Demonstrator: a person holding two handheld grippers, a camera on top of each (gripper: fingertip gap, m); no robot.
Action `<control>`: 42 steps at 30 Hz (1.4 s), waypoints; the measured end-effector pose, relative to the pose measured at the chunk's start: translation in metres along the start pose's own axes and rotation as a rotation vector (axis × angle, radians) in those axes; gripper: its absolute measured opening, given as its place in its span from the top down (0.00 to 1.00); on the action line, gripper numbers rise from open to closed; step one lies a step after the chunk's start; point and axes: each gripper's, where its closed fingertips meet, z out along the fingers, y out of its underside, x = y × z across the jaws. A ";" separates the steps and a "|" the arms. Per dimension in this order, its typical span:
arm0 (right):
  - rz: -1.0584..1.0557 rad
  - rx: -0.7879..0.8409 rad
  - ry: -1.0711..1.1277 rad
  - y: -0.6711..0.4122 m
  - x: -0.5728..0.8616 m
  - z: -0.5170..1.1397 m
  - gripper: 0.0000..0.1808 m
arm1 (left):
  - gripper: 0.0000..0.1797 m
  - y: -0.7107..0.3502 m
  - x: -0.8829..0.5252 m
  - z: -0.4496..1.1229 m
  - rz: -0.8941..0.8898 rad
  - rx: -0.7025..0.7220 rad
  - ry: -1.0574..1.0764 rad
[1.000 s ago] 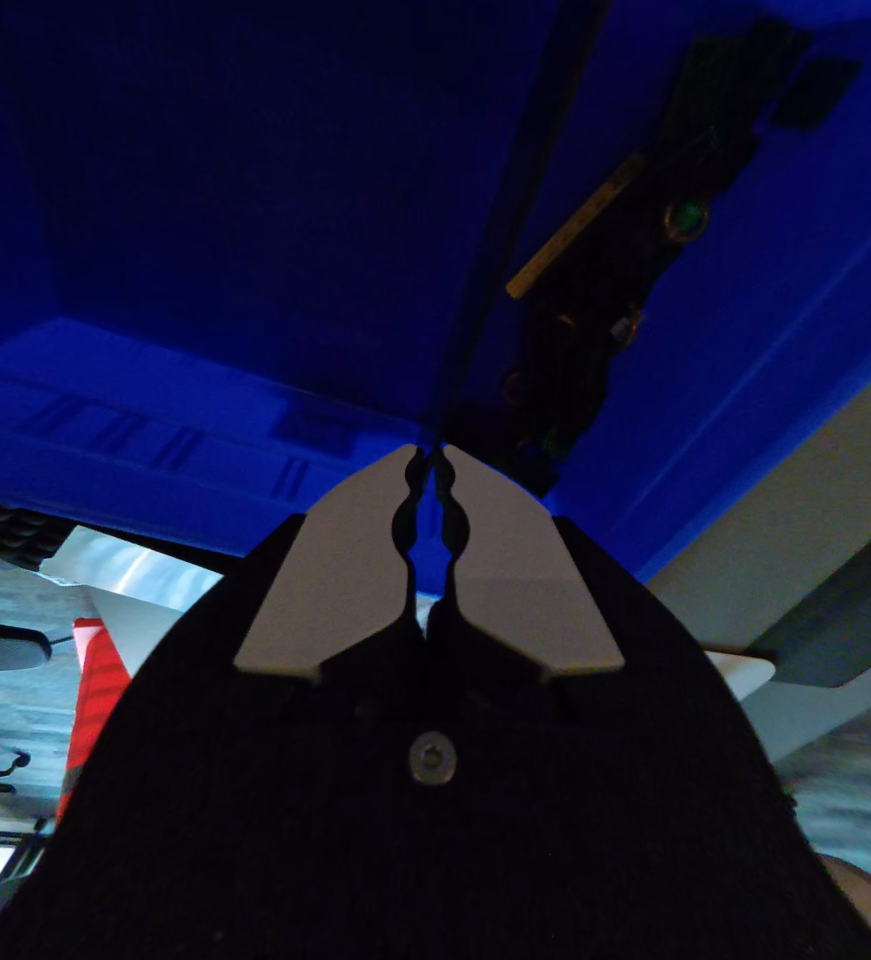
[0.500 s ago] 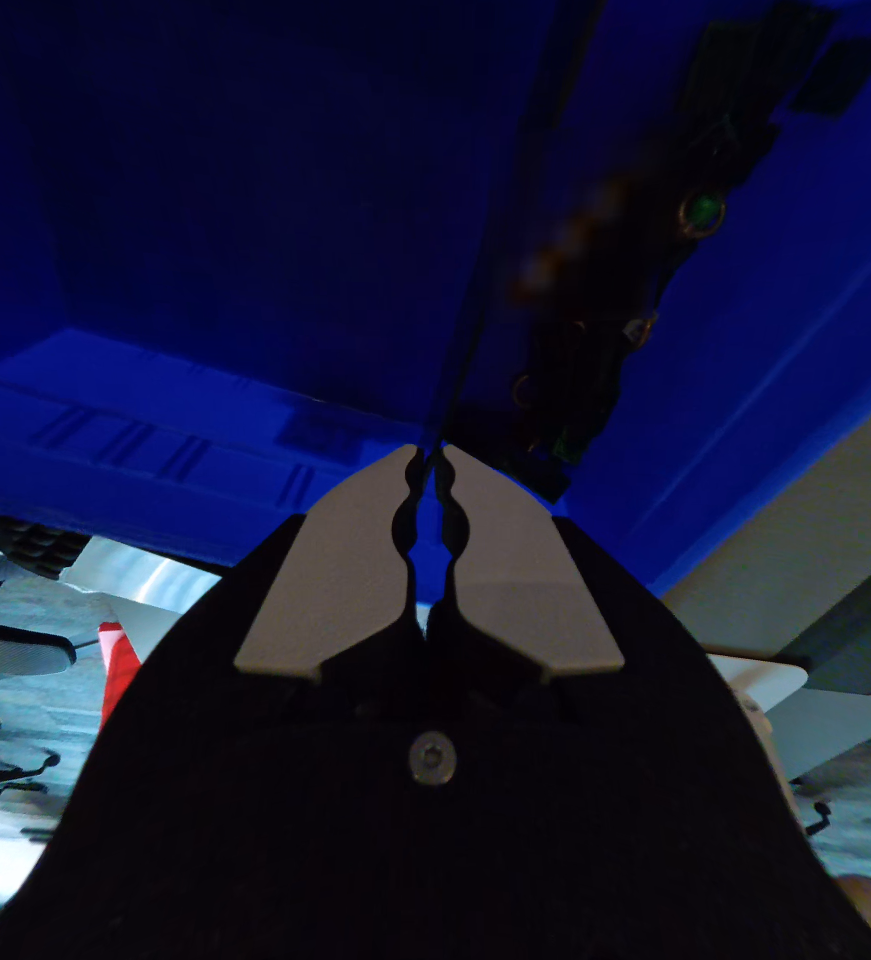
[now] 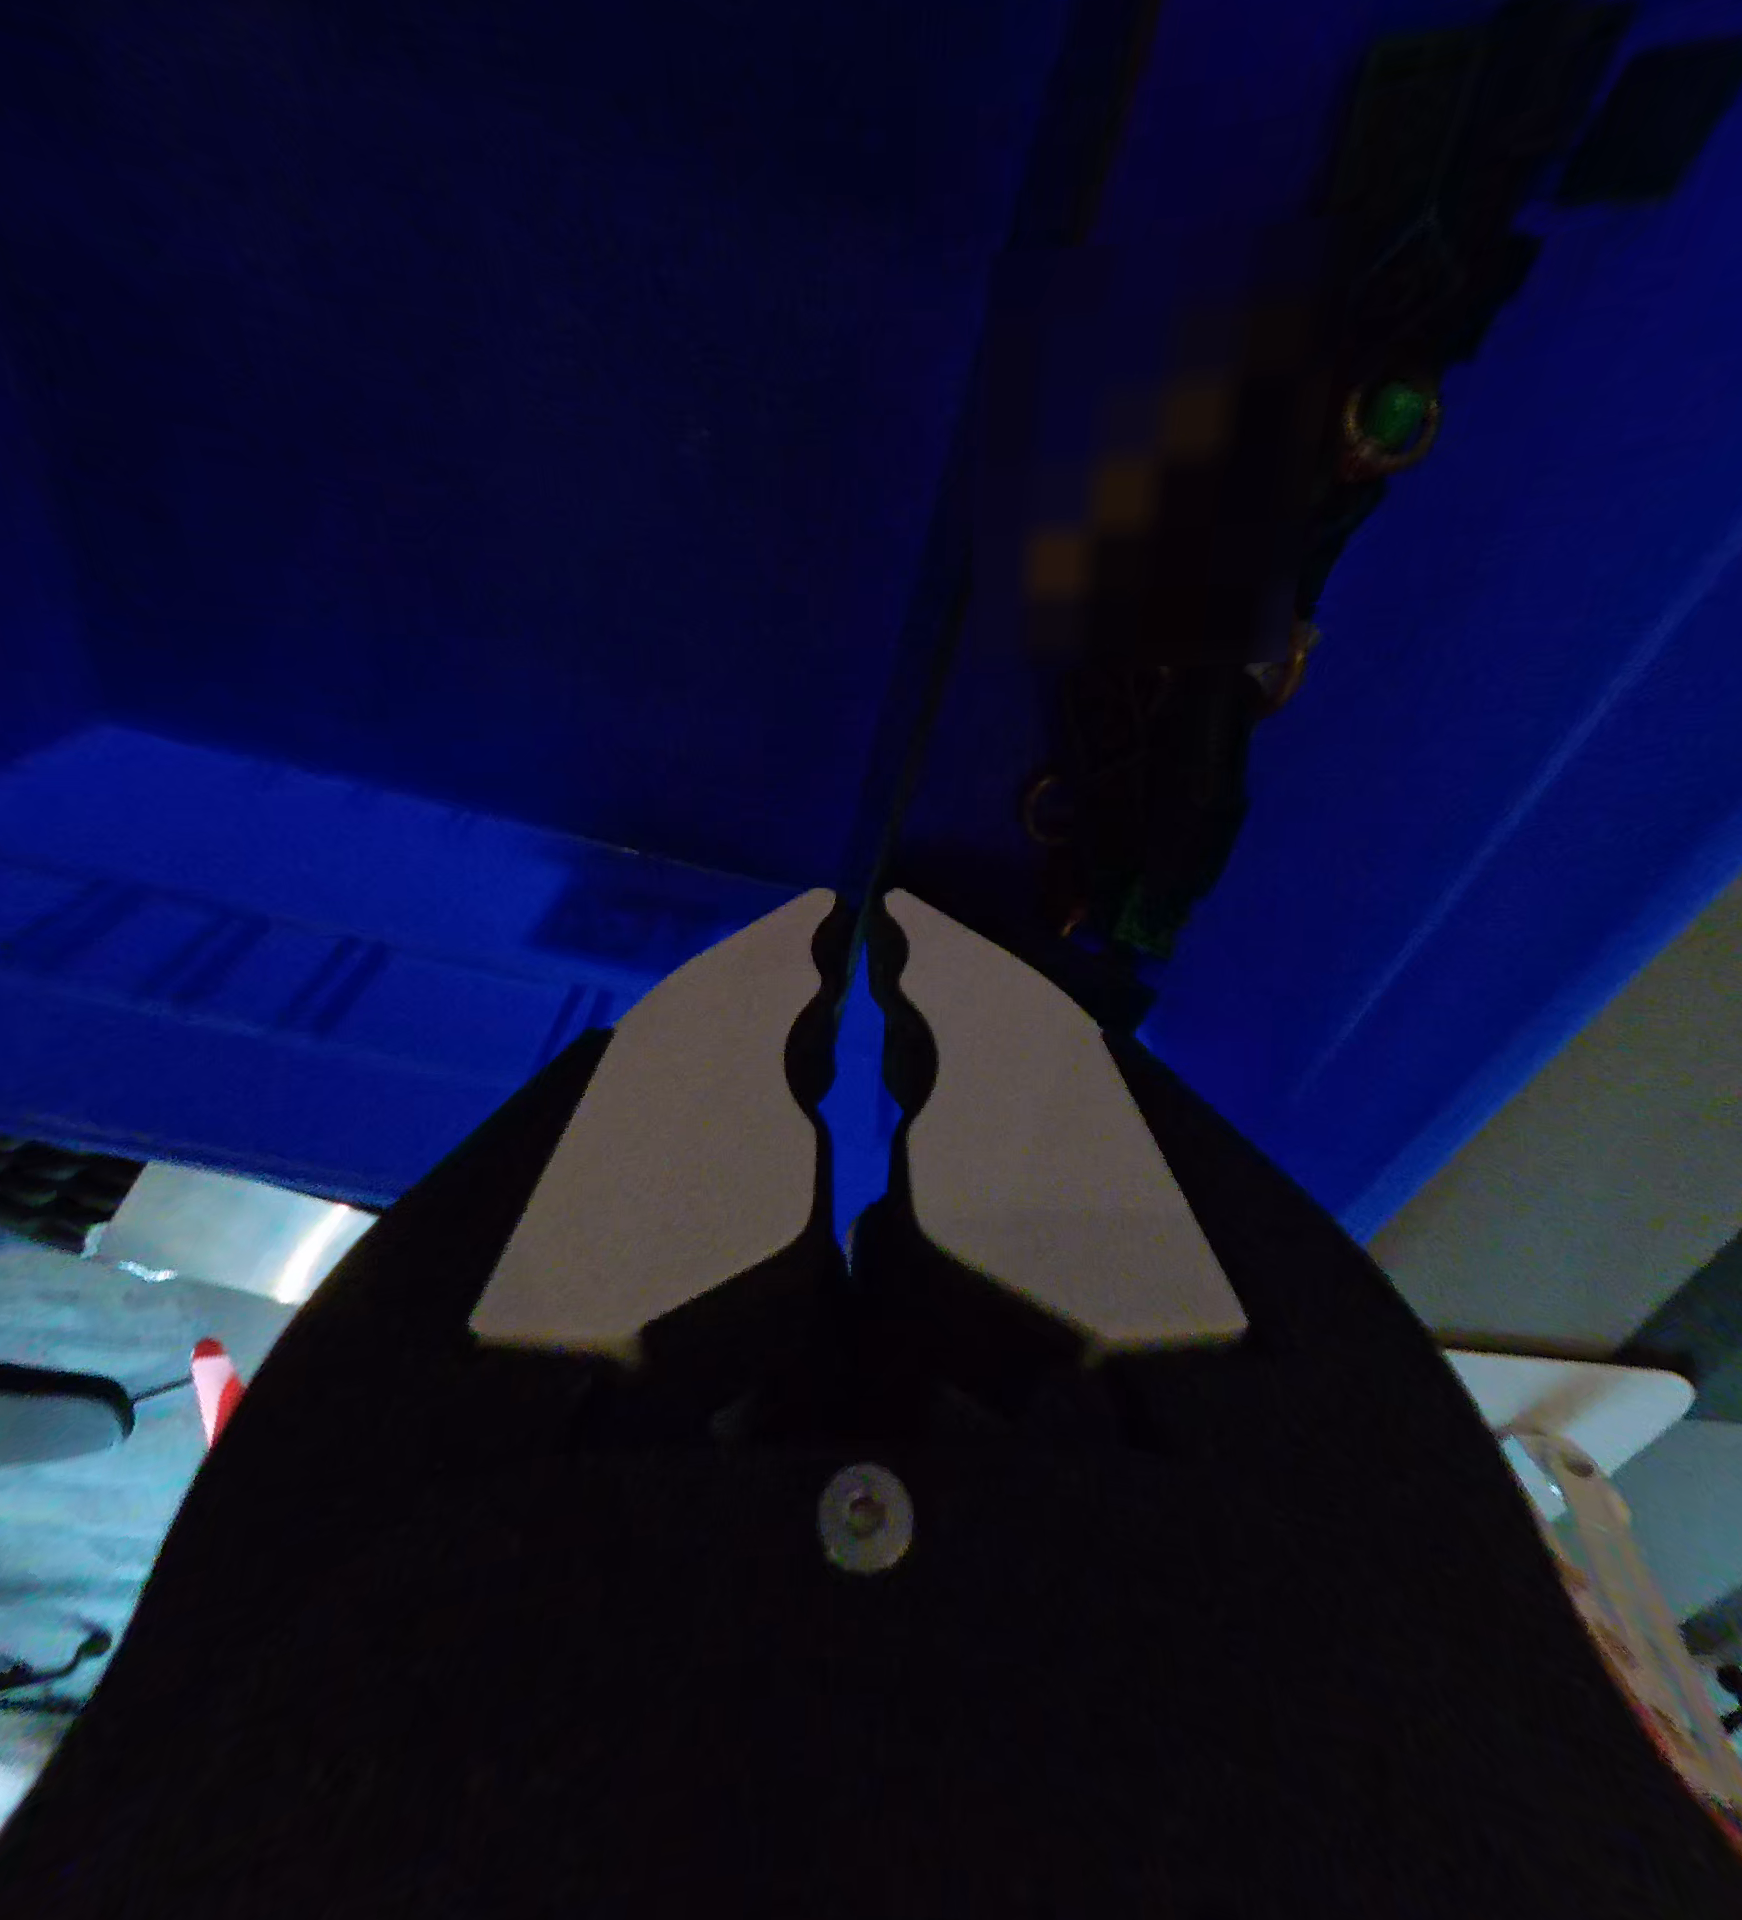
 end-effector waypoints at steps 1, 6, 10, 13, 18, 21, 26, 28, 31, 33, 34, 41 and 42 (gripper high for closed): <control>0.003 0.008 0.003 0.000 0.000 0.001 0.99 | 0.95 0.000 0.000 0.000 -0.002 0.000 -0.001; -0.016 0.033 0.026 -0.001 0.000 0.005 0.99 | 0.95 -0.001 0.000 0.001 -0.009 0.004 -0.010; -0.010 0.005 0.035 -0.001 0.000 0.029 0.98 | 0.94 0.000 0.001 0.002 -0.008 -0.002 -0.016; -0.044 -0.028 0.093 -0.002 0.003 0.030 0.96 | 0.94 0.000 0.001 0.001 -0.017 0.006 -0.010; -0.015 0.098 0.039 -0.018 0.000 0.007 0.86 | 0.92 -0.001 0.001 0.001 -0.007 0.002 -0.010; -0.007 0.143 0.062 -0.019 0.004 -0.007 0.84 | 0.89 -0.003 0.001 -0.002 0.010 0.018 -0.029; 0.031 0.207 -0.029 -0.015 -0.002 -0.028 0.85 | 0.89 -0.003 -0.001 -0.011 0.035 0.021 -0.041; 0.038 0.125 -0.046 -0.006 -0.005 -0.022 0.87 | 0.89 -0.004 0.003 -0.008 0.050 0.022 -0.034; -0.006 0.005 -0.026 0.004 -0.007 -0.002 0.87 | 0.88 -0.005 0.003 -0.007 0.044 0.030 -0.028; -0.025 -0.037 -0.008 0.005 -0.007 0.010 0.91 | 0.88 -0.004 0.002 -0.007 0.038 0.025 -0.026; -0.043 -0.058 0.029 0.007 -0.001 0.012 0.97 | 0.88 -0.004 0.002 -0.007 0.036 0.024 -0.022; -0.029 -0.104 0.012 0.011 0.006 -0.005 0.99 | 0.89 -0.005 0.007 0.001 0.029 0.031 0.008; -0.027 -0.109 -0.006 0.011 0.004 -0.008 0.99 | 0.88 -0.005 0.007 0.002 0.025 0.031 0.010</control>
